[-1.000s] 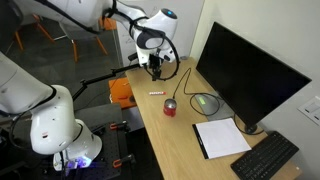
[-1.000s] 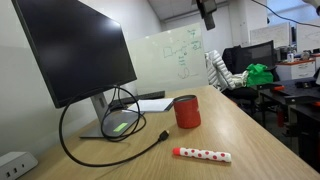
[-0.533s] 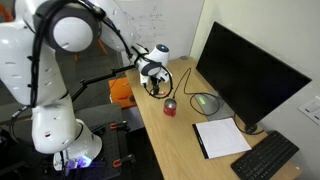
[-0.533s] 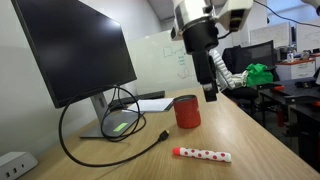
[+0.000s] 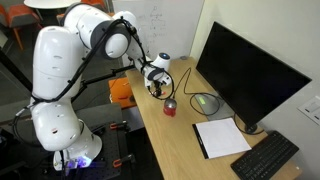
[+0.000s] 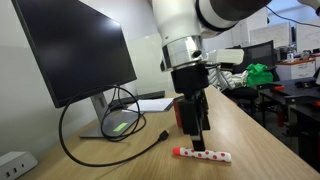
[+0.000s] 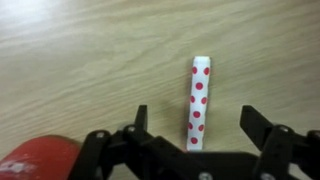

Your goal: Put the marker into the cup.

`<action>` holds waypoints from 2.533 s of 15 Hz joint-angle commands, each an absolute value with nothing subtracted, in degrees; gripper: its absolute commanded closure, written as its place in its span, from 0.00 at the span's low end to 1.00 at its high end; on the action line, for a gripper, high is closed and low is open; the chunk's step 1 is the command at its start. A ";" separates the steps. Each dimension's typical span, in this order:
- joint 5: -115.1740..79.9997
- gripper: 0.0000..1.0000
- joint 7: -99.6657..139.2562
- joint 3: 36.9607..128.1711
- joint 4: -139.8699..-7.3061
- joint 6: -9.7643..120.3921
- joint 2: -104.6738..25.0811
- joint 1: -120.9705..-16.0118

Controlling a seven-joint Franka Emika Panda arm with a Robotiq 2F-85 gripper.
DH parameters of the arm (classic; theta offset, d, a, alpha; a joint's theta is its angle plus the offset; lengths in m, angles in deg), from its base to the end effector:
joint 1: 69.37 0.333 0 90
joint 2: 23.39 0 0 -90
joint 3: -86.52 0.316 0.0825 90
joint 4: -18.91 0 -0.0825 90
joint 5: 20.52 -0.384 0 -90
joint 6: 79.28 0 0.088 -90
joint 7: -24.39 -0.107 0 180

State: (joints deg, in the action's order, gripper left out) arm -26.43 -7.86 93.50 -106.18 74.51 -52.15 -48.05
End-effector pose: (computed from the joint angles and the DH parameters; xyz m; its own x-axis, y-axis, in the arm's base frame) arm 0.4901 0.2625 0.1567 0.9831 -0.1727 -0.0600 -0.1774 -0.9805 -0.0848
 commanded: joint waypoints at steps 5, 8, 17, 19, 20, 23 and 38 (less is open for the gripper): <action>-22.99 0.49 -15.09 85.39 -97.68 74.20 -60.06 -40.02; -23.38 0.72 -13.93 85.89 -98.00 75.41 -59.49 -40.13; -19.92 0.95 -18.11 78.69 -104.60 84.51 -52.56 -36.43; -16.05 0.95 -22.20 72.03 -106.76 88.06 -50.08 -32.22; -13.89 0.95 -24.08 68.93 -107.59 88.80 -49.10 -30.09; -3.35 0.95 -34.16 56.00 -109.14 90.31 -47.07 -19.75; 4.46 0.95 -64.44 8.95 -117.83 87.13 -65.82 31.73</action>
State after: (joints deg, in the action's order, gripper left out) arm 11.37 -64.04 12.97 -116.22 89.15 -59.13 25.99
